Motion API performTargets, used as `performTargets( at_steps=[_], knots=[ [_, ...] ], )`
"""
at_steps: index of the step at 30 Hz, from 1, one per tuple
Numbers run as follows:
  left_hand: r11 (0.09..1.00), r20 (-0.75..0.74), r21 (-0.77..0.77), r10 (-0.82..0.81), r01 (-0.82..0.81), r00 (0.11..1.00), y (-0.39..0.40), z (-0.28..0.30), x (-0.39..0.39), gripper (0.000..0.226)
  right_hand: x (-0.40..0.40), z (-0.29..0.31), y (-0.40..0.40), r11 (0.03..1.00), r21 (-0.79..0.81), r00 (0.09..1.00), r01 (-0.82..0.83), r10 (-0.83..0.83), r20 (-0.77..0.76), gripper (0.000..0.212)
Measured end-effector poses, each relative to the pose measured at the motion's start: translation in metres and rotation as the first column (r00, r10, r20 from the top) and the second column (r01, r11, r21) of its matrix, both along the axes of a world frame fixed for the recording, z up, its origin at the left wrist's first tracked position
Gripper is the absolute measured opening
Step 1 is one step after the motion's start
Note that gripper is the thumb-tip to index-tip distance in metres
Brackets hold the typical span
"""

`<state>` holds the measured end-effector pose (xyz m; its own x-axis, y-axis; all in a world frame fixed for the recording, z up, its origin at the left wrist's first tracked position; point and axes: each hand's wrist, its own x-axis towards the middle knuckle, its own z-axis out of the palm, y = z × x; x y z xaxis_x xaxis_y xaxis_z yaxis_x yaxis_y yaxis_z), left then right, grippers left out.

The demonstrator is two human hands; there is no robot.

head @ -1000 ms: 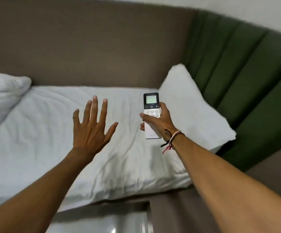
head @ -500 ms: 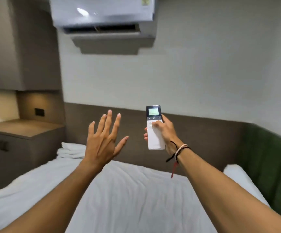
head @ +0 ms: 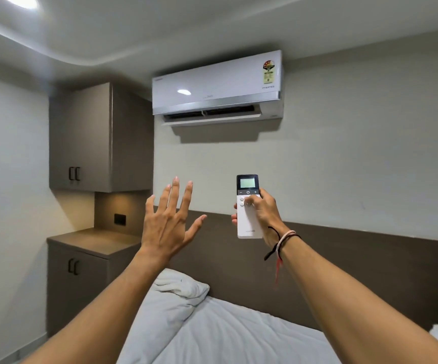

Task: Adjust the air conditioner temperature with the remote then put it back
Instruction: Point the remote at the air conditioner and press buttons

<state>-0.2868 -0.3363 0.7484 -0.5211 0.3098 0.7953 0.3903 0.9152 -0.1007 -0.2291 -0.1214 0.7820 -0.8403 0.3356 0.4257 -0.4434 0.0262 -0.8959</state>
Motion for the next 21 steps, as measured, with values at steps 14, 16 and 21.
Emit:
performTargets(
  at_steps=[14, 16, 21],
  knots=[
    [1.000, 0.020, -0.011, 0.008, -0.008, 1.000, -0.011, 0.002, -0.007, 0.088, -0.006, -0.008, -0.003, 1.000, 0.016, 1.000, -0.008, 0.008, 0.001, 0.031],
    [1.000, 0.015, -0.011, 0.009, -0.009, 1.000, -0.010, 0.003, -0.008, 0.087, -0.005, -0.007, -0.002, 1.000, 0.025, 1.000, -0.015, 0.015, -0.003, 0.030],
    [1.000, 0.011, -0.018, 0.004, -0.003, 1.000, -0.003, 0.004, -0.009, 0.087, -0.004, -0.009, 0.003, 0.999, 0.030, 1.000, -0.017, 0.018, -0.012, 0.031]
  ],
)
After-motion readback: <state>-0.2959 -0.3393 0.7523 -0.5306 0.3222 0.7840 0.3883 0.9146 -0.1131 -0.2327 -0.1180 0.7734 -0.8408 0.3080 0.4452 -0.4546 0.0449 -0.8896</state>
